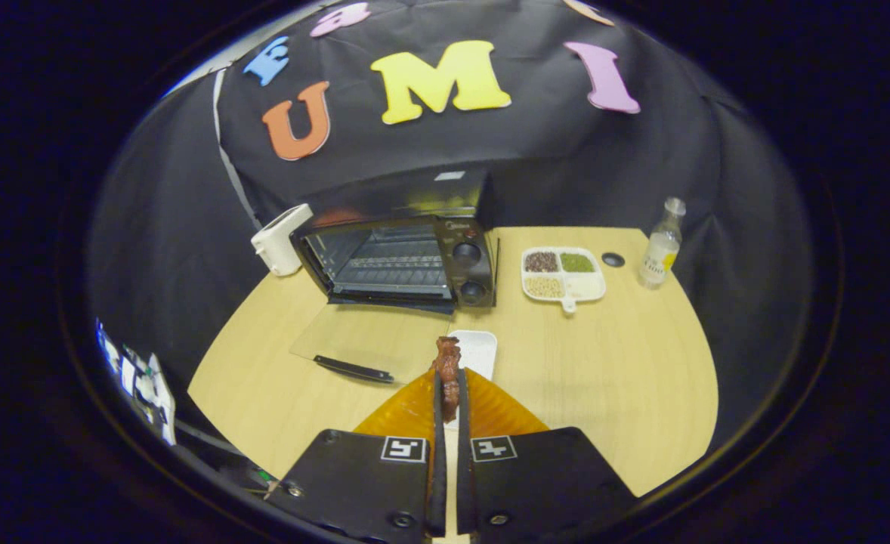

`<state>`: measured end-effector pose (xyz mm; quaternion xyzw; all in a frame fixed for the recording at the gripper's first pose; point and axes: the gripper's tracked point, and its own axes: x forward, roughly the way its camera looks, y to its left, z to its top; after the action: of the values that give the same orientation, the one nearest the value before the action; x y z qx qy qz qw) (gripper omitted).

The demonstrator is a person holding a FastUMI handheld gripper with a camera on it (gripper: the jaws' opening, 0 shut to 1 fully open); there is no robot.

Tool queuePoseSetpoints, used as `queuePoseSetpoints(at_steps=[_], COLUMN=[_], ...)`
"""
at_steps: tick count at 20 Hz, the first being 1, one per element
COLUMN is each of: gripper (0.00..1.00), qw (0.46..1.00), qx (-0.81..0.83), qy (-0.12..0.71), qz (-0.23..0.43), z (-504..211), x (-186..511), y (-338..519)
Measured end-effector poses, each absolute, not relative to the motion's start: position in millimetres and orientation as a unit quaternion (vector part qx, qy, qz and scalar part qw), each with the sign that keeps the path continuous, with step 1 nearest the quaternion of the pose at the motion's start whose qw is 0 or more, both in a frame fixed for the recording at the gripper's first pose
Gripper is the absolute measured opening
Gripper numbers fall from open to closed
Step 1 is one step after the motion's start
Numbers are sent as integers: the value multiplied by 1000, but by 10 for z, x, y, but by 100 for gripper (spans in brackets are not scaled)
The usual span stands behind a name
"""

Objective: Open the toaster oven, put the food inside, and close the toaster oven door.

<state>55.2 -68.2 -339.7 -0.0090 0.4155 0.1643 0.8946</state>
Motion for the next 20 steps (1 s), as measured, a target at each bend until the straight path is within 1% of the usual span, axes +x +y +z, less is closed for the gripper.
queuePoseSetpoints(at_steps=[3,6,9,14,18,20], gripper=[9,8,9,9,8,8], qw=[901,899,909,917,924,932], qx=[-58,-77,-91,-63,-19,3], qy=[392,387,363,352,349,334], qz=[175,188,183,177,155,141], z=[-3350,-3425,-3501,-3773,-3967,-3999], x=[491,432,495,653,902,1055], y=[-387,-58,215,692,918,987])
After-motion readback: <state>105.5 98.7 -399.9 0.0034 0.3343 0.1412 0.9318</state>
